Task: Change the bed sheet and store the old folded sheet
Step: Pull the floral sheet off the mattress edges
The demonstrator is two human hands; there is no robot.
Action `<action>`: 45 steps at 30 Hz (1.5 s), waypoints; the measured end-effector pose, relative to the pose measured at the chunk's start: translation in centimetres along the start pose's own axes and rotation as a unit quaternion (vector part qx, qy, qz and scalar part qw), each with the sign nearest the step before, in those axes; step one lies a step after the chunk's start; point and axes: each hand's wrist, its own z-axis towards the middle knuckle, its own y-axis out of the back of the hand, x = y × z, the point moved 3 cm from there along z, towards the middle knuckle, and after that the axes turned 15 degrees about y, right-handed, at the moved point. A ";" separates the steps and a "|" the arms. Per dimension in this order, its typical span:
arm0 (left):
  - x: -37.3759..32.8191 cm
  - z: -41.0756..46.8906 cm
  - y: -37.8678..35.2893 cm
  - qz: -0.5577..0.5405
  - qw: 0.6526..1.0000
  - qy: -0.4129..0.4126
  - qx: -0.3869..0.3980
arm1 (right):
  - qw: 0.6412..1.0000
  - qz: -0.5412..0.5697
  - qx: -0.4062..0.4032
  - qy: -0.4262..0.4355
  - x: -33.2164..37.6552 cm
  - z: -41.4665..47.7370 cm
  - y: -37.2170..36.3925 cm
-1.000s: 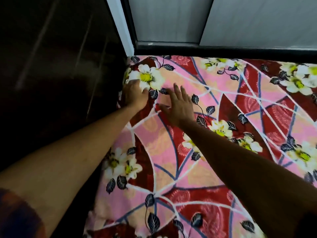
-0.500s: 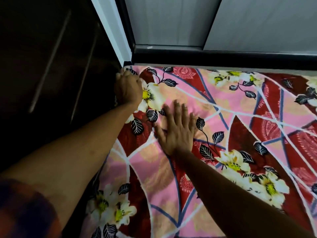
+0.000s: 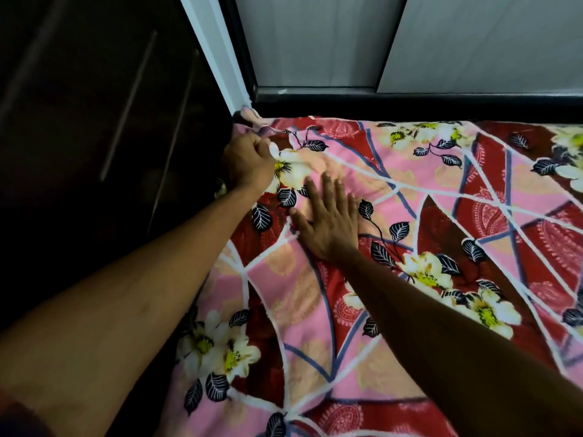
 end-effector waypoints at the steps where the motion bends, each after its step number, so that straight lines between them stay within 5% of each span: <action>1: -0.1 -1.1 0.8 -0.003 1.000 -0.005 0.014 | 0.999 0.013 0.030 0.002 0.0 0.1 0.5; 6: -2.8 -8.3 6.1 -0.012 0.991 -0.109 0.076 | 0.970 0.159 0.184 0.005 -0.3 1.2 5.3; 8: -3.7 -10.4 7.9 -0.043 0.991 -0.098 0.081 | 0.927 0.329 0.174 -0.044 0.0 0.2 7.6; 10: -4.5 -12.6 9.5 -0.057 0.987 -0.118 0.089 | 0.912 0.370 0.158 -0.076 0.2 -2.0 9.0; 14: -5.1 -15.2 10.5 -0.042 0.979 -0.174 0.102 | 0.961 0.245 0.057 -0.112 -0.1 -6.5 9.9; 18: -3.0 -12.2 10.0 -0.058 0.996 -0.004 0.063 | 0.954 0.256 -0.029 -0.155 0.6 -11.2 9.9; 21: 1.8 -9.9 8.5 0.002 0.991 0.102 0.087 | 0.973 0.202 -0.020 -0.106 0.9 -13.6 8.7; 24: 6.4 -8.3 6.4 0.072 0.978 0.124 0.151 | 0.989 0.121 0.070 -0.054 1.1 -14.7 6.5; 29: 6.5 -9.0 4.5 0.096 0.961 0.069 0.250 | 0.985 0.057 0.141 -0.078 1.7 -13.6 5.1; 37: 6.0 -9.5 2.5 0.265 0.952 -0.126 0.091 | 0.971 0.021 0.222 -0.084 1.4 -11.6 3.9; 43: 3.8 -7.6 3.0 0.006 0.991 0.055 0.124 | 0.963 -0.007 0.261 -0.070 1.1 -10.0 2.2; 45: 0.8 -7.8 3.5 -0.089 0.984 0.048 0.145 | 0.960 -0.011 0.271 -0.068 0.9 -9.8 2.1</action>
